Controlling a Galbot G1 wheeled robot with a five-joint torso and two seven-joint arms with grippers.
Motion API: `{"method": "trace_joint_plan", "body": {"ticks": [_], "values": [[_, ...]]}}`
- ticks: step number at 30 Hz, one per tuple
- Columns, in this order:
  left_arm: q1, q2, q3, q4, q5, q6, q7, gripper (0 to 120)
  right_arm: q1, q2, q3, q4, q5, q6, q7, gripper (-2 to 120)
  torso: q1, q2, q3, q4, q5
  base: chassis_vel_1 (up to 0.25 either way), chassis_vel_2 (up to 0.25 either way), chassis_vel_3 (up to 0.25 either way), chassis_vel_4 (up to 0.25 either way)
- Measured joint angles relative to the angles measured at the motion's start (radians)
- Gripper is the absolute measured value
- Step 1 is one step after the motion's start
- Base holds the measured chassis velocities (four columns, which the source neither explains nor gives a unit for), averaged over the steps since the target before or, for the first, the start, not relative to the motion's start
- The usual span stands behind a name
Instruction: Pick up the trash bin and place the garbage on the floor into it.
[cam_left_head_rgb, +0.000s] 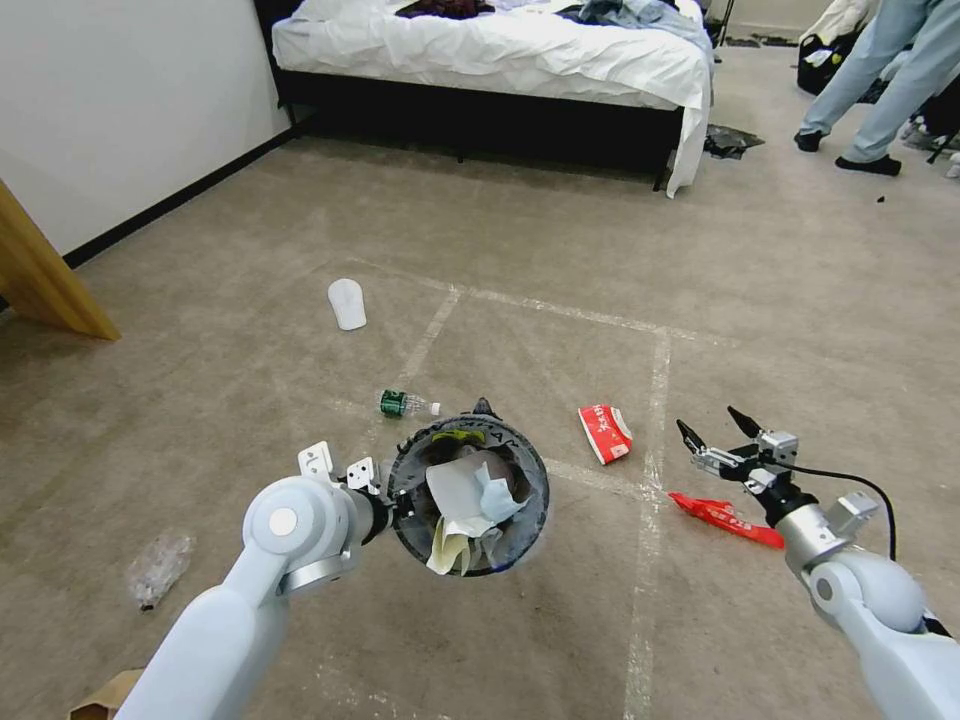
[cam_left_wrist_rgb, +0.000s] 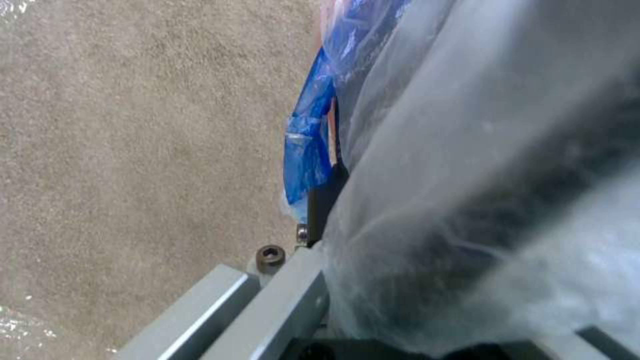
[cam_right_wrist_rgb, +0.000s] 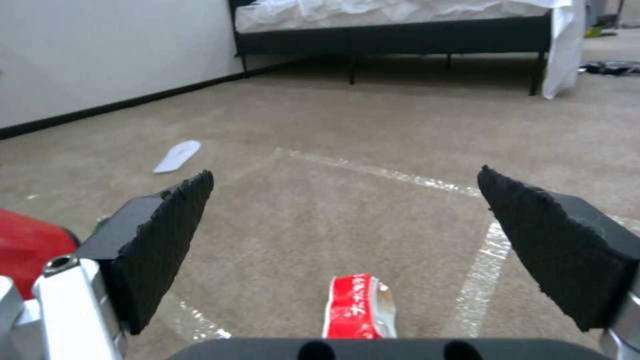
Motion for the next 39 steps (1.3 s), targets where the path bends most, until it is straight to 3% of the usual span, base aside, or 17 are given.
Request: {"method": "trace_joint_plan", "body": {"ticks": [39], "values": [[0.007,-0.013,0.009,0.019,0.060,-0.001,0.034,0,0.033,0.004,0.041,-0.134,-0.044,0.037,-0.053,100,0.000,0.000,0.000,0.0002,0.0001,0.000,0.000,0.000,0.000]]}}
